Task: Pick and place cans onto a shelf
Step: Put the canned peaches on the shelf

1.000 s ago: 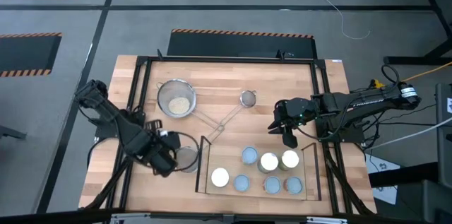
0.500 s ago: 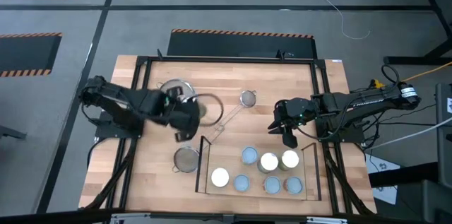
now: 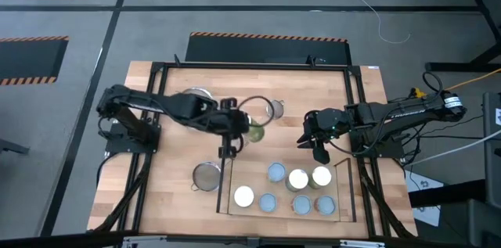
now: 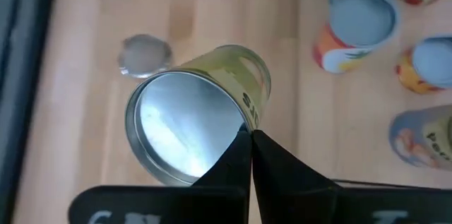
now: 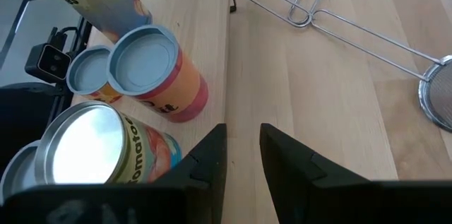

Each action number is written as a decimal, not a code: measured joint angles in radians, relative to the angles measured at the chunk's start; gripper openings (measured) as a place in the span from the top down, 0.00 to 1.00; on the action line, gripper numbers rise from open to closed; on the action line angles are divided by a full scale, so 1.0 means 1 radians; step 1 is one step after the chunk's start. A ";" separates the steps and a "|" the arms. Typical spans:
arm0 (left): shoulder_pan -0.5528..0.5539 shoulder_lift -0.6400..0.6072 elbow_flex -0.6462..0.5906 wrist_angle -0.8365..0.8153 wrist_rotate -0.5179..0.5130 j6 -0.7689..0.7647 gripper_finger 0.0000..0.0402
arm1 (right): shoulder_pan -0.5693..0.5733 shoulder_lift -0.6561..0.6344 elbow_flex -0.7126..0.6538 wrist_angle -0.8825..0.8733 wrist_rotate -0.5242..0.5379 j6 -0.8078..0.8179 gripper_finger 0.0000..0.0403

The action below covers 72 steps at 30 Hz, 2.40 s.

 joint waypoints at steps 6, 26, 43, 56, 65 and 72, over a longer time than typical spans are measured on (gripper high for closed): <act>-0.047 0.064 0.000 0.023 0.071 -0.014 1.00 | 0.000 0.000 0.000 0.000 0.002 0.000 0.78; -0.232 0.163 -0.001 0.049 0.098 -0.194 1.00 | 0.000 0.000 0.000 0.002 0.002 0.000 0.78; -0.236 0.212 -0.003 0.021 0.097 -0.194 1.00 | 0.000 0.000 0.000 0.002 0.002 0.000 0.78; -0.236 0.237 0.000 0.032 0.095 -0.194 1.00 | 0.000 0.000 0.000 0.002 0.002 0.000 0.78; -0.236 0.236 0.000 0.032 0.097 -0.194 1.00 | 0.000 0.000 0.000 0.002 0.002 0.000 0.78; -0.240 0.222 -0.002 0.020 0.100 -0.194 1.00 | 0.000 0.000 0.000 0.002 0.002 0.000 0.78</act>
